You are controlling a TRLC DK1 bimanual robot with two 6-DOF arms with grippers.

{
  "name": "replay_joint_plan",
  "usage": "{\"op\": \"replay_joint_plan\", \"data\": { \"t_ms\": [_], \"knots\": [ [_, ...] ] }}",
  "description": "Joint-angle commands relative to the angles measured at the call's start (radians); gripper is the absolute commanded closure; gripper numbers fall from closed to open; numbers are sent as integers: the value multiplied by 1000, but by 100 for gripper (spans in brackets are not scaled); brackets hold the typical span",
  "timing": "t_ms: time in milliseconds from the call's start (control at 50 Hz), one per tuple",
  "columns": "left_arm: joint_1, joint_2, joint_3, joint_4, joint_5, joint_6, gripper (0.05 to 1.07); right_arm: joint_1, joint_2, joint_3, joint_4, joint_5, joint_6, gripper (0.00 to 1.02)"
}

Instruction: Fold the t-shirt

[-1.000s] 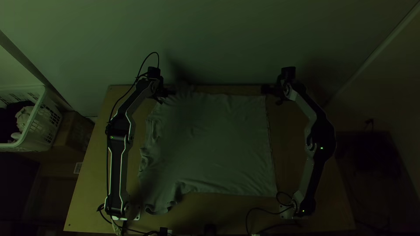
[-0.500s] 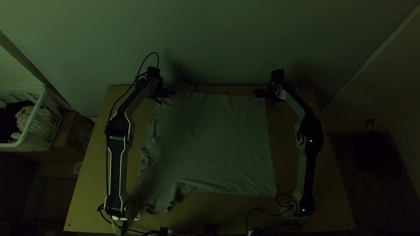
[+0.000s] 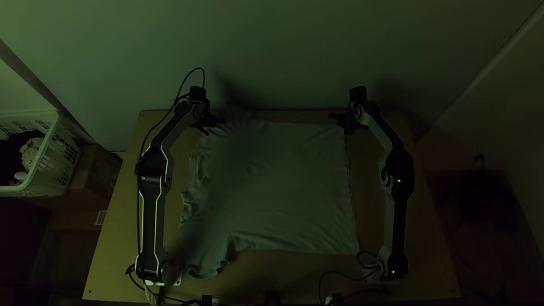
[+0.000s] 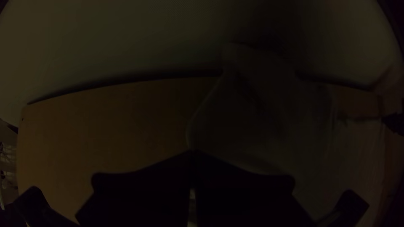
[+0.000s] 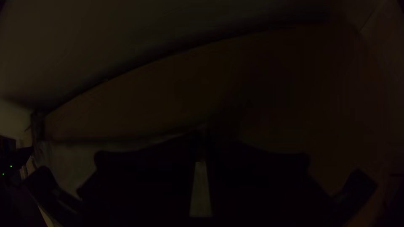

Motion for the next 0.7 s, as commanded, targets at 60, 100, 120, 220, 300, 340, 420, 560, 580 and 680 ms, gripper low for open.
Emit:
{"op": "replay_joint_plan", "data": {
  "t_ms": [60, 100, 120, 220, 300, 340, 420, 560, 580, 680],
  "knots": [
    [36, -52, -15, -15, -5, -17, 105, -10, 15, 80, -10, 35, 23, 100],
    [41, -55, -15, -4, -5, -18, 105, -11, 21, 94, -10, 44, 18, 100],
    [44, -55, -14, 0, -5, -20, 105, -11, 24, 100, -10, 47, 15, 100],
    [56, -55, -3, 28, -5, -26, 105, -15, 49, 133, -7, 55, 14, 100],
    [70, -55, -3, 65, 0, -43, 105, -15, 69, 150, 0, 59, 8, 100],
    [74, -55, -1, 83, 8, -48, 105, -15, 75, 156, 5, 59, -2, 100],
    [82, -49, 0, 117, 11, -49, 105, -15, 87, 162, 25, 59, -8, 100],
    [85, -64, 11, 88, 58, -68, 105, -19, 81, 159, 22, 59, -16, 100],
    [85, -68, 11, 82, 72, -72, 105, -19, 78, 157, 17, 59, -16, 100],
    [85, -80, 8, 31, 87, -75, 105, -27, 61, 142, 8, 59, -26, 100]
  ]
}}
